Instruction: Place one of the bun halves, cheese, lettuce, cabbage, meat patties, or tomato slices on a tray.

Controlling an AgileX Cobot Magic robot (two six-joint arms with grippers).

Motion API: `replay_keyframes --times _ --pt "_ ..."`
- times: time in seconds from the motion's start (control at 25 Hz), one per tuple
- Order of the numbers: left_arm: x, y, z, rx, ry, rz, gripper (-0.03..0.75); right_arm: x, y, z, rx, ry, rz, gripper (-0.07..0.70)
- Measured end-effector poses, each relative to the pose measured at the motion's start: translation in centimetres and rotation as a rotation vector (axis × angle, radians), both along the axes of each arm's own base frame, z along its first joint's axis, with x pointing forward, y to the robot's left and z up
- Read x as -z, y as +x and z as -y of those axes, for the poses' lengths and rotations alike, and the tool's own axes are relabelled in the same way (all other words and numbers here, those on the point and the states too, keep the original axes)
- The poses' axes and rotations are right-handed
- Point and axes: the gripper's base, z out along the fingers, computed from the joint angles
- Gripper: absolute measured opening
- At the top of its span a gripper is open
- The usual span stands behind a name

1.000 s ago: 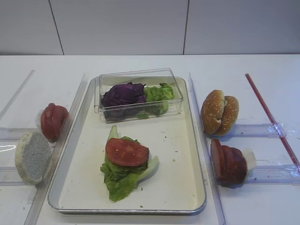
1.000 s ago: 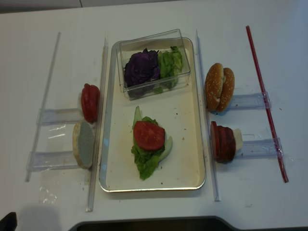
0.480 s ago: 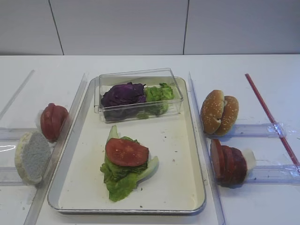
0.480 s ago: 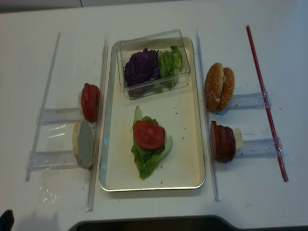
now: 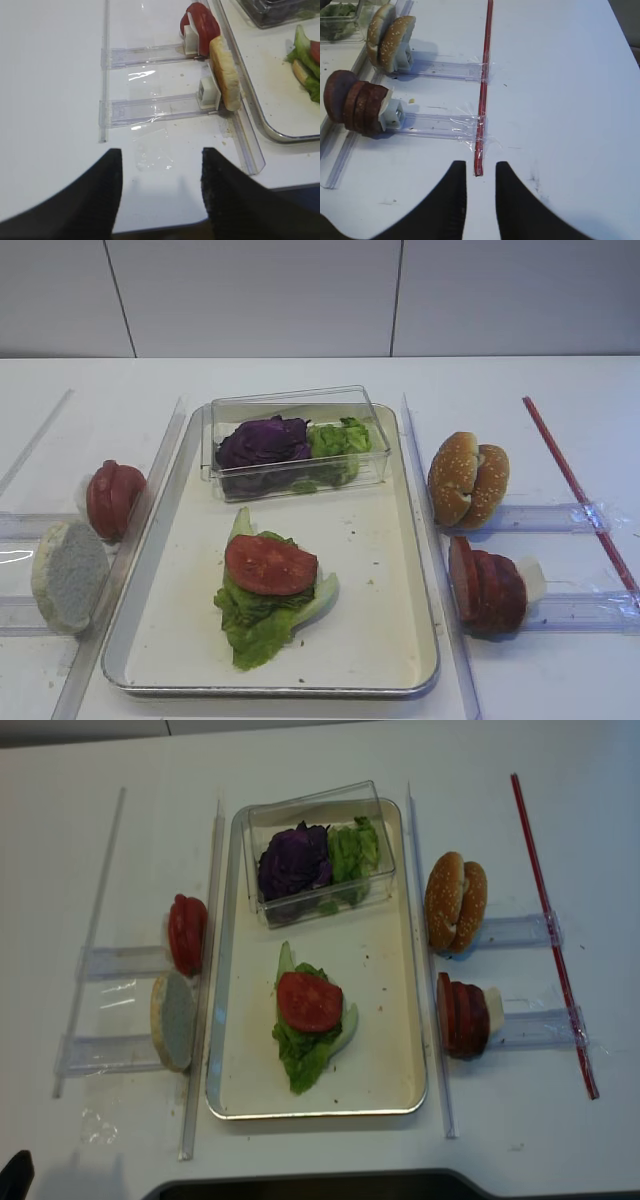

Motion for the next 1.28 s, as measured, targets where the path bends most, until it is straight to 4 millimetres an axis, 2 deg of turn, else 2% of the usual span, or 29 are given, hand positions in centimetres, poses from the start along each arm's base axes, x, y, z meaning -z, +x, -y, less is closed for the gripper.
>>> replay_keyframes --times 1.28 --pt "0.00 0.00 0.02 0.001 -0.002 0.000 0.346 0.00 0.00 -0.03 -0.002 0.003 0.000 0.179"
